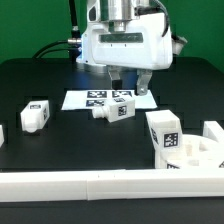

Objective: Assemble stool

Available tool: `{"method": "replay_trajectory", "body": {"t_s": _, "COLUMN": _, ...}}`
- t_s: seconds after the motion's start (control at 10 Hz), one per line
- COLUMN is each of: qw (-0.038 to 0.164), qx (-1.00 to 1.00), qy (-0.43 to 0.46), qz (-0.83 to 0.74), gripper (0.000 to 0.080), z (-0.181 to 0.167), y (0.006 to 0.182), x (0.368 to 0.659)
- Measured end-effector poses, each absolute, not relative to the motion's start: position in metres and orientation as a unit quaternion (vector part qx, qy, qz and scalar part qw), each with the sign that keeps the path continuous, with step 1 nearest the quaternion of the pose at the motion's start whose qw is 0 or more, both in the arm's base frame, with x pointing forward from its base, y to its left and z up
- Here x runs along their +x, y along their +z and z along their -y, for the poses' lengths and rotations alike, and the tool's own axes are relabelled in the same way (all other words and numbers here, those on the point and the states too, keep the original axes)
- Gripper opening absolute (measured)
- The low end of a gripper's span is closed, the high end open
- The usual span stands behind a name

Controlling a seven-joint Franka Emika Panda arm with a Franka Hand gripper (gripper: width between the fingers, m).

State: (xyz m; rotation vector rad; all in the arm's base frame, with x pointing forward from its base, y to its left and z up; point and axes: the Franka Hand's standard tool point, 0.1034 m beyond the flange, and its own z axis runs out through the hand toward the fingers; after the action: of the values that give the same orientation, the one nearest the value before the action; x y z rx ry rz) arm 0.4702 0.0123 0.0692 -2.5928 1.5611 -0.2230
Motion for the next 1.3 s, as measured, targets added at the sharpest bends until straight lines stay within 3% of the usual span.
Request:
{"method": "replay_trajectory", "body": {"t_s": 0.2, "qw": 0.047, "qx": -0.853, "qy": -0.089, "qz": -0.511, "gripper": 0.0649, "z": 0.013, "y": 0.064, "x": 0.459}}
{"method": "replay_trajectory", "body": {"t_s": 0.3, "qw": 0.054, "qx": -0.845, "qy": -0.077, "qz": -0.526, "gripper": 0.0649, "z": 0.015, "y": 0.063, "x": 0.452}}
{"method": "replay_trajectory", "body": {"t_s": 0.6, "qw": 0.038, "qx": -0.844, "qy": -0.08, "qz": -0.53, "gripper": 0.0649, "z": -0.001, "y": 0.053, "x": 0.425}}
{"method": "replay_trajectory", "body": {"t_s": 0.9, "qw": 0.023, "qx": -0.846, "qy": -0.075, "qz": -0.528, "gripper": 0.0649, "z": -0.01, "y": 0.034, "x": 0.423}}
{"method": "replay_trajectory", "body": {"t_s": 1.3, "qw": 0.021, "qx": -0.847, "qy": -0.086, "qz": -0.524, "gripper": 0.0649, "z": -0.01, "y": 0.035, "x": 0.426}}
